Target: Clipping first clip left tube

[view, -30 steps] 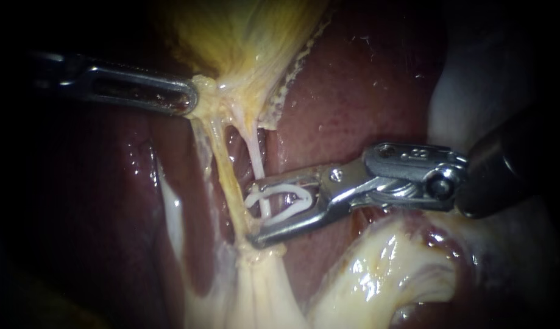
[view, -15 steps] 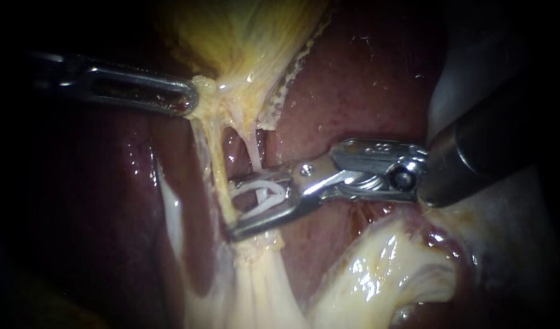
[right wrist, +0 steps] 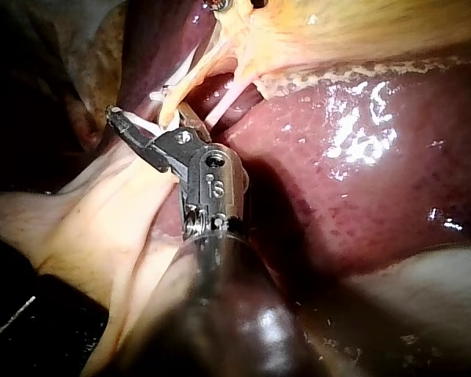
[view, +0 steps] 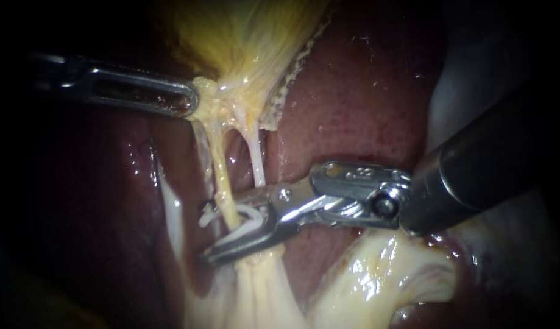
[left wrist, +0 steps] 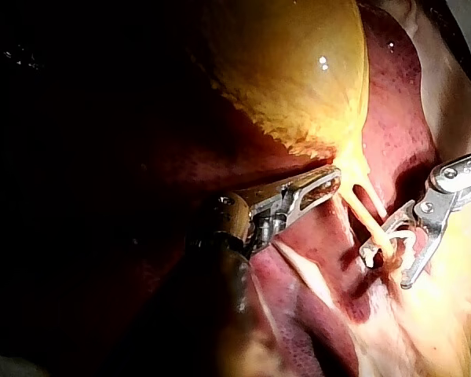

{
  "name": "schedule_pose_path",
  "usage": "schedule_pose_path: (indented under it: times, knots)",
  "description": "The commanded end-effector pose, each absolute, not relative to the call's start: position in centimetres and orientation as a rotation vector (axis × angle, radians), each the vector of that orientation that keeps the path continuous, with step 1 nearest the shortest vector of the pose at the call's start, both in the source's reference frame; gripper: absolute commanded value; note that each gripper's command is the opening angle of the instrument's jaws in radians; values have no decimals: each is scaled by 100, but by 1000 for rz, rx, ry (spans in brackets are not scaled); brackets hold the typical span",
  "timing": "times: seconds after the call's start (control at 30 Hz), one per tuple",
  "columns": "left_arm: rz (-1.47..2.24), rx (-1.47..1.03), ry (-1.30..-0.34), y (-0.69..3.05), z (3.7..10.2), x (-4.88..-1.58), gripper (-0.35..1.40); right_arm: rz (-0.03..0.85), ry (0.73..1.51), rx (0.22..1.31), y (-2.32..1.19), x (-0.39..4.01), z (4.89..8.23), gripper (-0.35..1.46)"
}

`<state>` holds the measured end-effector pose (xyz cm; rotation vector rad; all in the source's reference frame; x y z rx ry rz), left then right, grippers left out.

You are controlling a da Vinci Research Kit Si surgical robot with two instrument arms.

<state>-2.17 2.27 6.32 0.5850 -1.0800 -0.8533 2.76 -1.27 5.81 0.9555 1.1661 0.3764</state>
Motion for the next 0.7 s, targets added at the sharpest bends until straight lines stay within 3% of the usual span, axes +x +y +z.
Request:
schedule_pose_path:
  times: [0.03, 0.47, 0.6, 0.7]
  knots:
    - [-854, 585, -1079, 227, 632, -217, -35, 373, 1165, 964, -128, 276, 579, 50]
    - [-854, 585, -1079, 227, 632, -216, -35, 321, 1175, 1020, -136, 278, 566, 35]
    - [-854, 585, -1079, 227, 632, -216, -35, 358, 1169, 1009, -130, 274, 568, 10]
    - [-854, 585, -1079, 227, 632, -216, -35, 402, 1161, 1003, -129, 270, 571, -33]
